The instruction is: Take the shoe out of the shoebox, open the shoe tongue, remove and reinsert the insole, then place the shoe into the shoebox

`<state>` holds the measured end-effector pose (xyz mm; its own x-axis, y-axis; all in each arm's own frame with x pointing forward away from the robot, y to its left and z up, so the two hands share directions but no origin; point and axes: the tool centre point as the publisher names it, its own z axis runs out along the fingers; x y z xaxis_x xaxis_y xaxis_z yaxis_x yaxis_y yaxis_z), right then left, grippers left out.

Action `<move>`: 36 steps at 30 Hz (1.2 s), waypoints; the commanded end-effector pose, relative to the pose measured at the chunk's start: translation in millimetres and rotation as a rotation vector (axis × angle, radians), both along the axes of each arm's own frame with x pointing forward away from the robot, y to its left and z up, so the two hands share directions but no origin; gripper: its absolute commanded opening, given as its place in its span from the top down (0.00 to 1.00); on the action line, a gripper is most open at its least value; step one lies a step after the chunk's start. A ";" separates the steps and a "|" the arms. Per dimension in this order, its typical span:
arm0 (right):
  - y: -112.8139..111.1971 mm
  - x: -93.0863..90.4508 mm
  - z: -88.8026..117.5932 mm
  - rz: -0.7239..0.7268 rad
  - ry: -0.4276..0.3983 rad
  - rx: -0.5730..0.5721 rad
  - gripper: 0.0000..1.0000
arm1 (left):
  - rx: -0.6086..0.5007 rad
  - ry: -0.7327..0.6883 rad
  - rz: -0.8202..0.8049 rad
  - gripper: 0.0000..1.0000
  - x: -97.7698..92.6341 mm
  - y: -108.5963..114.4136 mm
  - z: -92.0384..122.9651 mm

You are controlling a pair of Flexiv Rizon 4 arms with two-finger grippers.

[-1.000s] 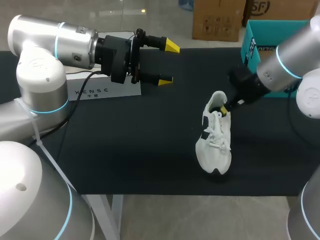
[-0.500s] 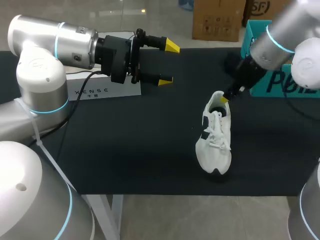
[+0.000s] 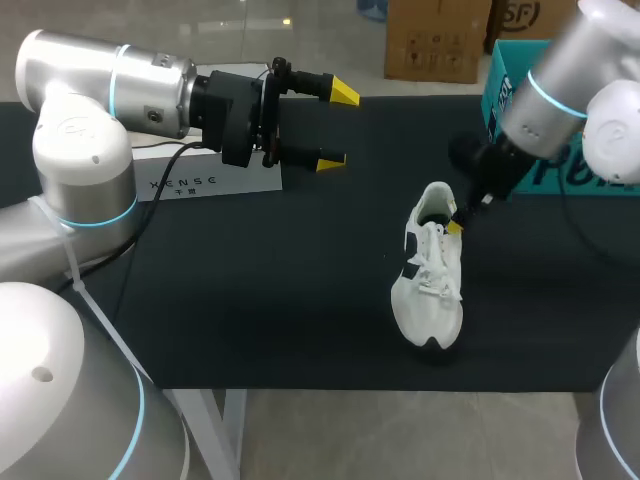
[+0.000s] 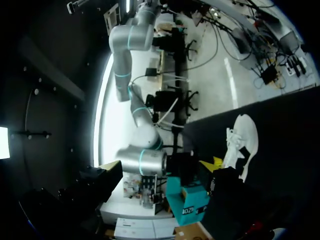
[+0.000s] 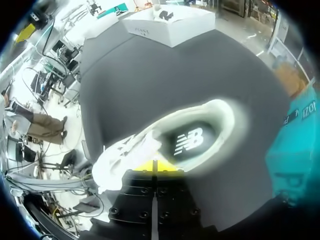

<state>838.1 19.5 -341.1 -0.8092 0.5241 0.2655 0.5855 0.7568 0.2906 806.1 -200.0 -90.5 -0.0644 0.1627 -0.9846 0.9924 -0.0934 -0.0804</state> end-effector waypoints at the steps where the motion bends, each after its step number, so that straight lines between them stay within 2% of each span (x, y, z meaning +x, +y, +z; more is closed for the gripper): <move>1: -4.0 -10.2 -14.5 -0.023 -0.009 0.038 1.00 | 0.004 0.000 -0.001 0.00 0.2 0.0 0.6; 11: 13.3 -3.1 -20.0 -0.011 -0.002 0.063 1.00 | 0.004 0.000 -0.001 0.00 0.2 0.0 0.6; 25: 31.2 12.7 -6.9 0.026 -0.028 0.066 1.00 | 0.004 0.000 -0.001 0.00 0.2 0.0 0.6; 36: 20.7 -7.8 7.2 -0.001 -0.039 0.052 1.00 | 0.004 0.000 -0.001 0.00 0.2 0.0 0.6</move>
